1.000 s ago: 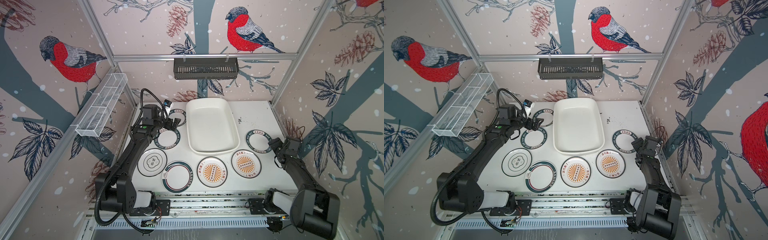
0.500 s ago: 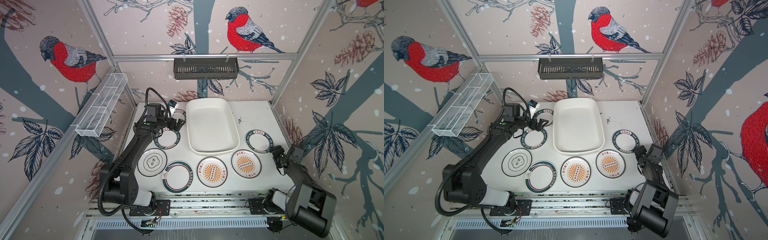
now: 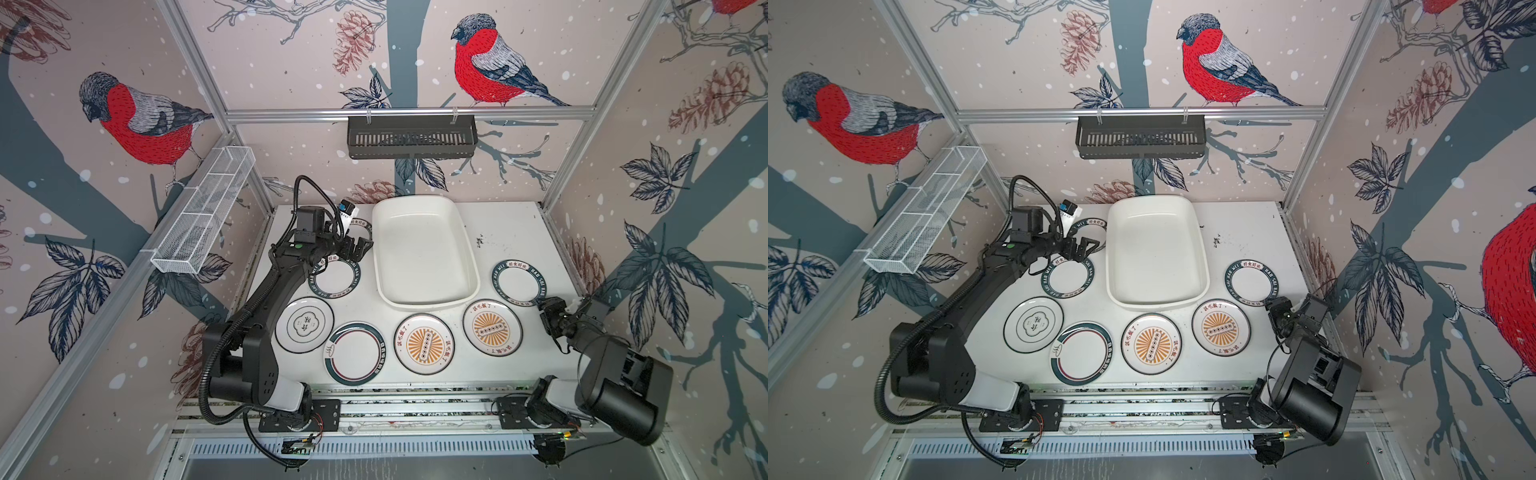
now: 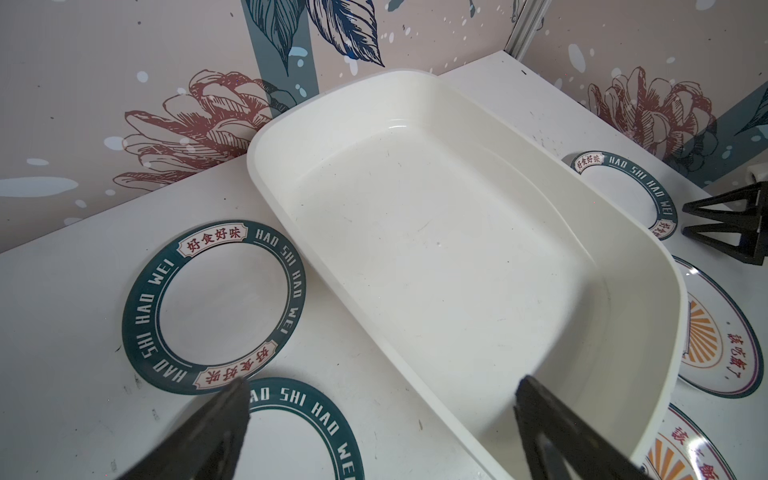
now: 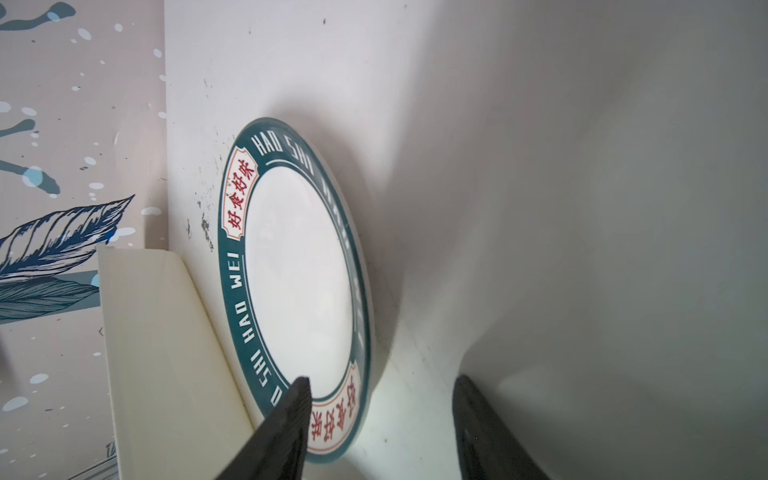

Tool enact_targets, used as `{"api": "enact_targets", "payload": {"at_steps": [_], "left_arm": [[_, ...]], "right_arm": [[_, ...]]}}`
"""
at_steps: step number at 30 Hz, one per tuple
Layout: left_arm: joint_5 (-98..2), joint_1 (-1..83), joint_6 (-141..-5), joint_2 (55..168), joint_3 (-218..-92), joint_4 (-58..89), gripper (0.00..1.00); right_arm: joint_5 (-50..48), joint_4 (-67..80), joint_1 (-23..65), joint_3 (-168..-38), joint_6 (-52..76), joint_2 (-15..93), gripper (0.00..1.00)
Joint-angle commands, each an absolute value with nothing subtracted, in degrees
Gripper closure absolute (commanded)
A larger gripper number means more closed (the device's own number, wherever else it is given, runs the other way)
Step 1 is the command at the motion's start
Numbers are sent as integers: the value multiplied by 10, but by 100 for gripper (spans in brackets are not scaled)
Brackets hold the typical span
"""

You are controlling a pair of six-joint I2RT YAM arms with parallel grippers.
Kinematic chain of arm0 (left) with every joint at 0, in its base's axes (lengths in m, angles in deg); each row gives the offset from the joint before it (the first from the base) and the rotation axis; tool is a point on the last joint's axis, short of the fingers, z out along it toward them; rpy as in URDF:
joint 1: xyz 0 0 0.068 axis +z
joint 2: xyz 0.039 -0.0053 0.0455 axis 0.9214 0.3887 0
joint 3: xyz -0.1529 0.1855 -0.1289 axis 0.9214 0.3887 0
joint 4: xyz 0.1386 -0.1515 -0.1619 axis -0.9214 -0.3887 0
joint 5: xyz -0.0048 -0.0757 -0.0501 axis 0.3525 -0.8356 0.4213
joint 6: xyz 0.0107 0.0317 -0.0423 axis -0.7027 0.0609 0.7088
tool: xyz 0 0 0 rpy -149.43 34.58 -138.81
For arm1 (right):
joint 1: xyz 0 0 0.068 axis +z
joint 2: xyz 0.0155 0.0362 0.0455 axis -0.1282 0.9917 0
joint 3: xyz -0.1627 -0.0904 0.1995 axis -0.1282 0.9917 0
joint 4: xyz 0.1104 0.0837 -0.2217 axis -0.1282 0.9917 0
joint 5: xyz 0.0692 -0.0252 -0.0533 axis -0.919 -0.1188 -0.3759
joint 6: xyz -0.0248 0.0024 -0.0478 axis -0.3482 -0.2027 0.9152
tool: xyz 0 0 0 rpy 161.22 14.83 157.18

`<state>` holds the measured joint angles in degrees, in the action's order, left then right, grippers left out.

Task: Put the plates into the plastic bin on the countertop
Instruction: 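Grip the green-rimmed plate beside the bin with the right gripper while the left arm rises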

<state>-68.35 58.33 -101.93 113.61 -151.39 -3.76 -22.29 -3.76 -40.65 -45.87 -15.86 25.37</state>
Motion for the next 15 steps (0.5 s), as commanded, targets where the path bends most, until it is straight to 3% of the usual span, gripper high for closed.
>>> {"api": "enact_targets", "payload": {"at_steps": [1,15], "left_arm": [[-687,583,-1020,1130,-1509,-18,1],[-693,583,-1020,1129,-1505,-18,2]], "right_arm": [[-247,-81,-410,-452,-174,268,46],[-278,-177,-428,-434,-202,355,59]]}}
